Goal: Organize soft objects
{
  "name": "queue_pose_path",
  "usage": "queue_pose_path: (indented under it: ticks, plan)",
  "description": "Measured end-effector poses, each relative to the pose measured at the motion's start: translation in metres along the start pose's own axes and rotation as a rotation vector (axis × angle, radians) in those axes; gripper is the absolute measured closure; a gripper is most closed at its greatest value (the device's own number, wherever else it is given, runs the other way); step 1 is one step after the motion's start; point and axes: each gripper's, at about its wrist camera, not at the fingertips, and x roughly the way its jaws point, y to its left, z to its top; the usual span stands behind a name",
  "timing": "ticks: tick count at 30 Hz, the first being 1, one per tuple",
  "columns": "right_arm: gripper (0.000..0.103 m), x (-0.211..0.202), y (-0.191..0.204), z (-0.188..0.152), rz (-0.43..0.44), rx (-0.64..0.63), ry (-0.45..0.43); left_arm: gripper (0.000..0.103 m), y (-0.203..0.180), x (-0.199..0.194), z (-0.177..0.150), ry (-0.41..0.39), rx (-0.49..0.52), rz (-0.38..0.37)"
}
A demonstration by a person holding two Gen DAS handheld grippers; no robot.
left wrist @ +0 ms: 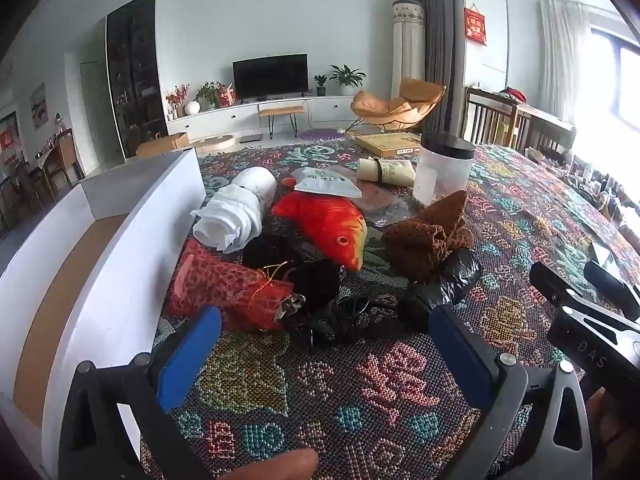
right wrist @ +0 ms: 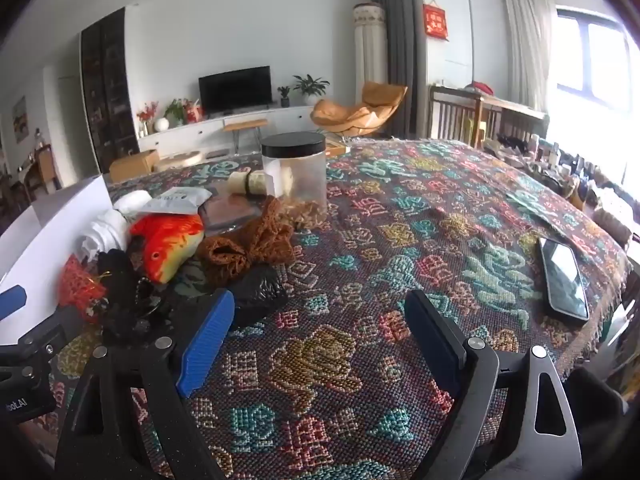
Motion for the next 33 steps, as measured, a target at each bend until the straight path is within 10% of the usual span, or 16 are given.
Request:
queue_pose_path:
  ticks: [33]
  plan:
    - [0.014,-0.002,0.007,0.000,0.035,-0.032,-0.007,0.000,0.001,0.006,-0.014,0.038,0.047,0.048]
